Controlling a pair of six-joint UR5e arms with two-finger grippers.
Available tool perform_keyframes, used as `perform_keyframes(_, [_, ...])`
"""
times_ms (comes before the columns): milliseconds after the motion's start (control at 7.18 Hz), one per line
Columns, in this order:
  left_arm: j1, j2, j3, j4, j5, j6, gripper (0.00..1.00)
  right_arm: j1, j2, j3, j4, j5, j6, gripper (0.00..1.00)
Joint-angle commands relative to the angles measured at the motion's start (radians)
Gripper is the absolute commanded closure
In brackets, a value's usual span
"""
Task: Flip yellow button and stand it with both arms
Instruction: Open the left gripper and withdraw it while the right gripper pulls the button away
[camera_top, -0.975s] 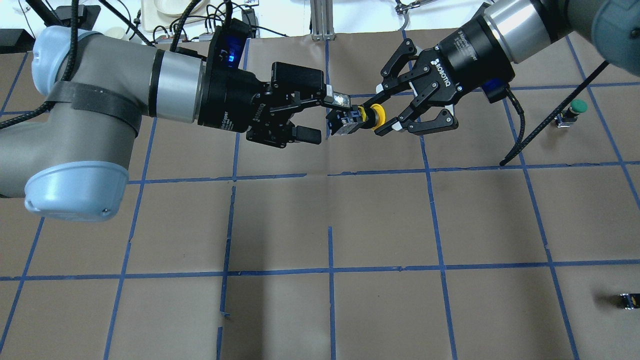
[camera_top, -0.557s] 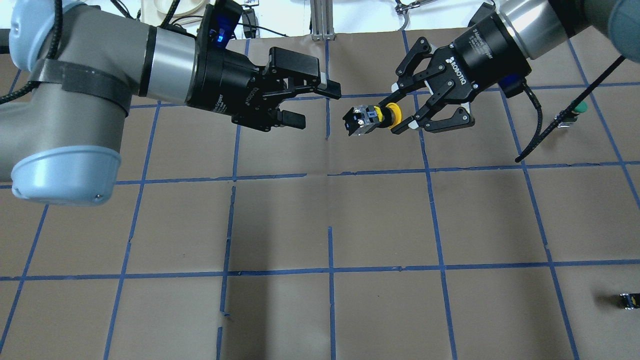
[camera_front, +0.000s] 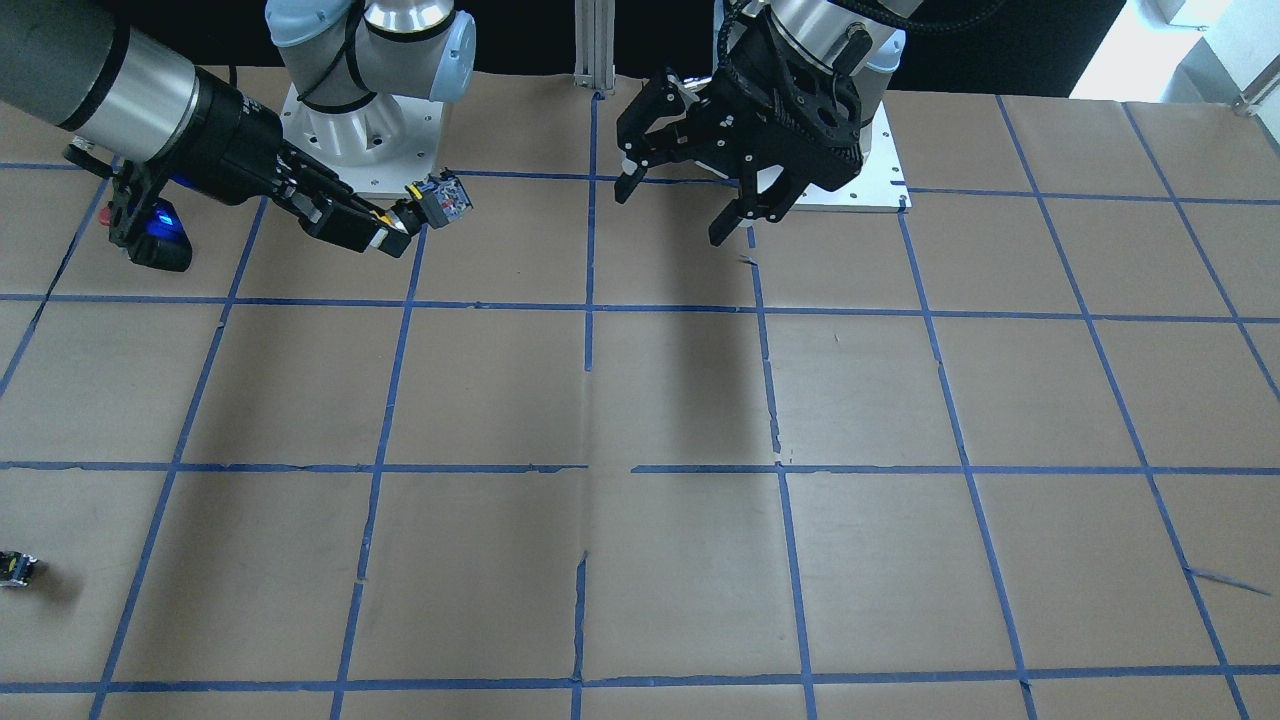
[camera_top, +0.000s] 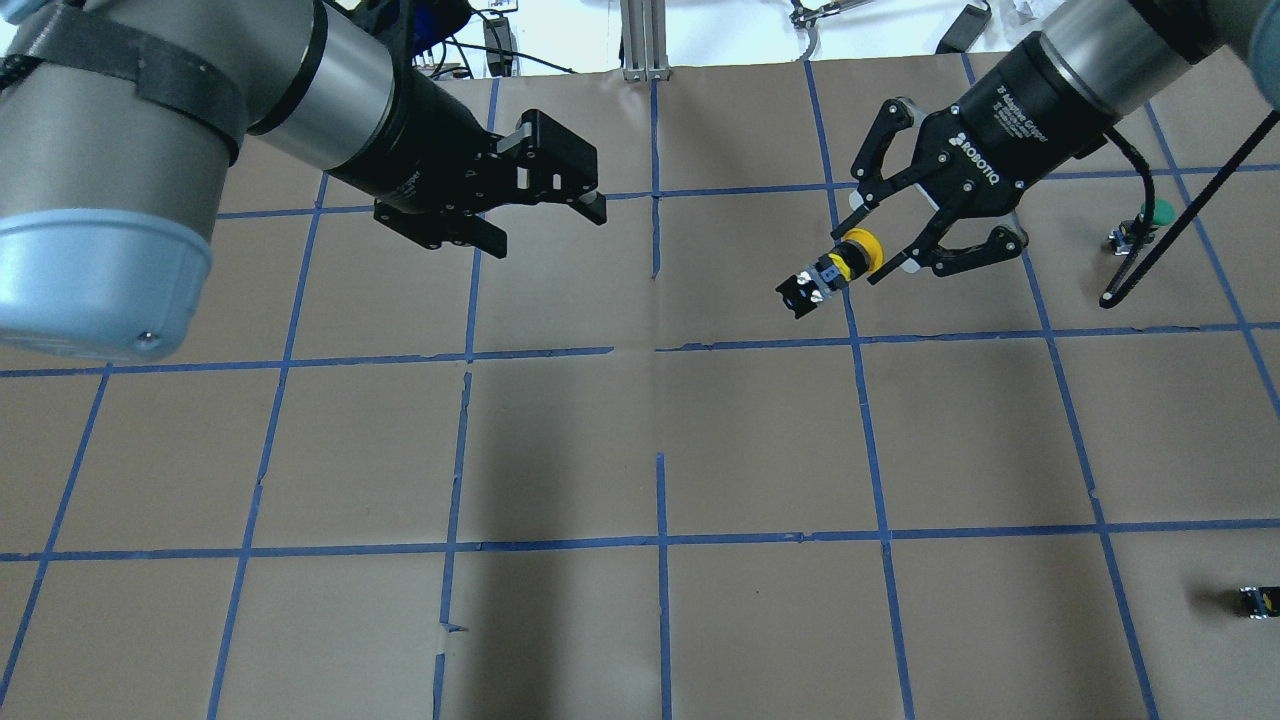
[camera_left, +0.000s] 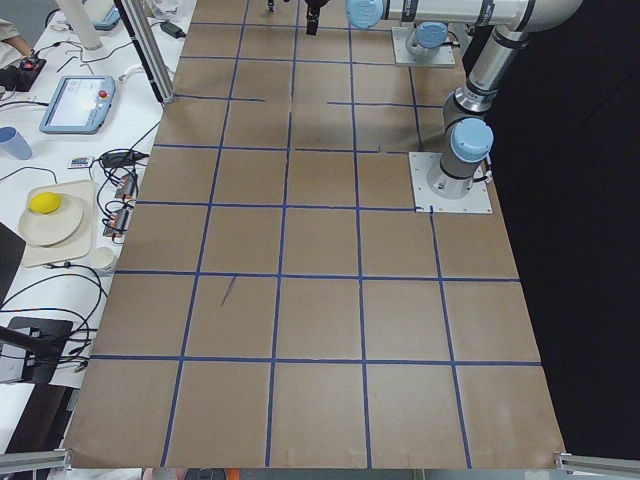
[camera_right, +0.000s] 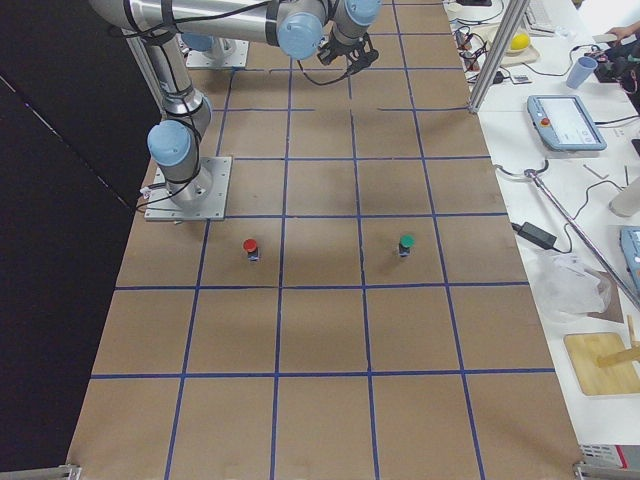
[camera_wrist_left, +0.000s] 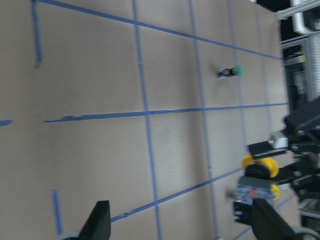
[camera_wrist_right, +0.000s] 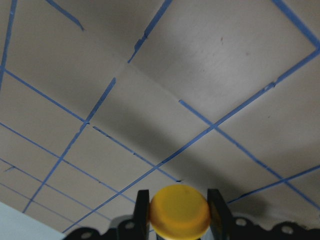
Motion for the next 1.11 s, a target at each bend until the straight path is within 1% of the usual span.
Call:
perform_keyframes(0, [0.019,-0.002,0.029,-0.034,0.240,0.026,0.01,-0.002,0.000,0.005,-0.067,-0.179,-0.241,0.83])
perform_keyframes(139, [0.040,-0.020,0.042,-0.081,0.375,0.101,0.01,-0.011,0.000,0.006,-0.107,-0.259,-0.323,0.83])
perform_keyframes(278, [0.066,-0.064,0.064,-0.097,0.382,0.109,0.01,-0.032,0.003,0.011,-0.151,-0.287,-0.396,0.83])
perform_keyframes(418, [0.071,-0.101,0.155,-0.173,0.379,0.109,0.01,-0.067,0.003,0.044,-0.238,-0.327,-0.479,0.83])
perform_keyframes(557, [0.071,-0.126,0.244,-0.321,0.388,0.115,0.01,-0.107,0.003,0.095,-0.340,-0.352,-0.550,0.83])
perform_keyframes(696, [0.071,-0.127,0.263,-0.374,0.399,0.146,0.01,-0.144,0.003,0.138,-0.429,-0.393,-0.576,0.83])
perform_keyframes(835, [0.076,-0.127,0.265,-0.373,0.419,0.175,0.01,-0.159,0.004,0.170,-0.487,-0.480,-0.593,0.88])
perform_keyframes(975, [0.077,-0.127,0.265,-0.373,0.417,0.181,0.01,-0.161,0.004,0.195,-0.552,-0.528,-0.651,0.90])
